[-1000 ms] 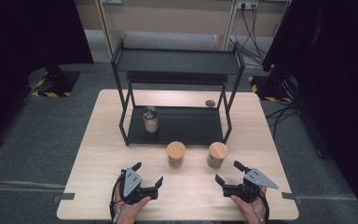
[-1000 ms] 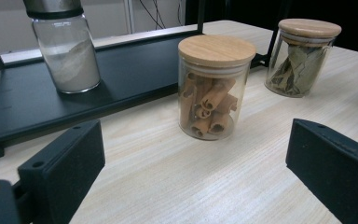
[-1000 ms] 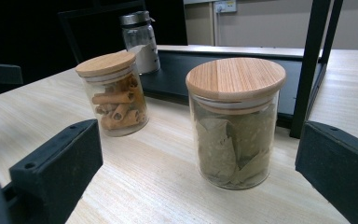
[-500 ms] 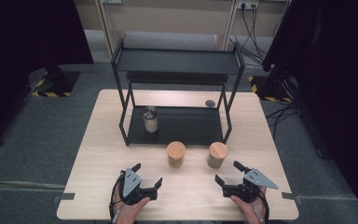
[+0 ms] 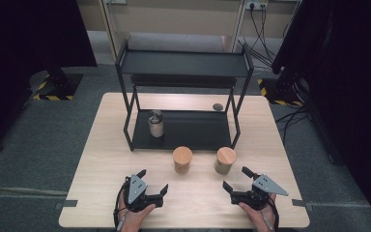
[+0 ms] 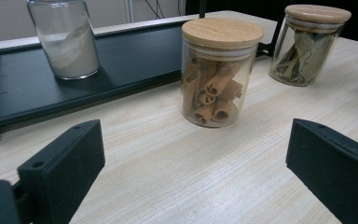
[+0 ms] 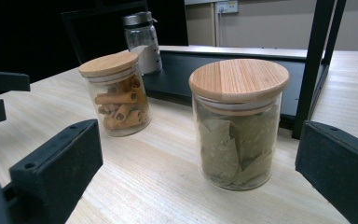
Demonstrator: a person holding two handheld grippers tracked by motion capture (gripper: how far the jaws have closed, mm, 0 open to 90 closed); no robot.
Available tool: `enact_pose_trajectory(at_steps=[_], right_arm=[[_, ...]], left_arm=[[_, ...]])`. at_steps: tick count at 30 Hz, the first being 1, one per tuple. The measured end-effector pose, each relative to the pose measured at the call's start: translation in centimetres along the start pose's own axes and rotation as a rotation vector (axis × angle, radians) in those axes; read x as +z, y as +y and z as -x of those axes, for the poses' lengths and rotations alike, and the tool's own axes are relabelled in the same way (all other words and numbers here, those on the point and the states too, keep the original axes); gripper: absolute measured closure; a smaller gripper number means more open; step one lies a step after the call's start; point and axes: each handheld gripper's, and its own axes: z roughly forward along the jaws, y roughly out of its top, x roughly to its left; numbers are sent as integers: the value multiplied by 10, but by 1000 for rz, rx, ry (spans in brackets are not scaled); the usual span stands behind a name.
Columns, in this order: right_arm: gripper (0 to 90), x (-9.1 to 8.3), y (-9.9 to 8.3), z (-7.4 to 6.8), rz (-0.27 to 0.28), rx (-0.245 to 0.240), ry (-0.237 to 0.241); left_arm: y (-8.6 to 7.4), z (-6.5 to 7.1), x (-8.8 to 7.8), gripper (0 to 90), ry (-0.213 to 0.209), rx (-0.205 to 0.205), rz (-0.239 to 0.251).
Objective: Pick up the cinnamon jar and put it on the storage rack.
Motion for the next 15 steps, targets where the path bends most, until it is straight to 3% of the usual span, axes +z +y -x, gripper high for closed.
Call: enact_pose_trajectory(at_steps=[15], right_arm=[[9,1,1,-4,0,-7,30]], left_arm=[[0,-1,0,39,-2,-4,-4]])
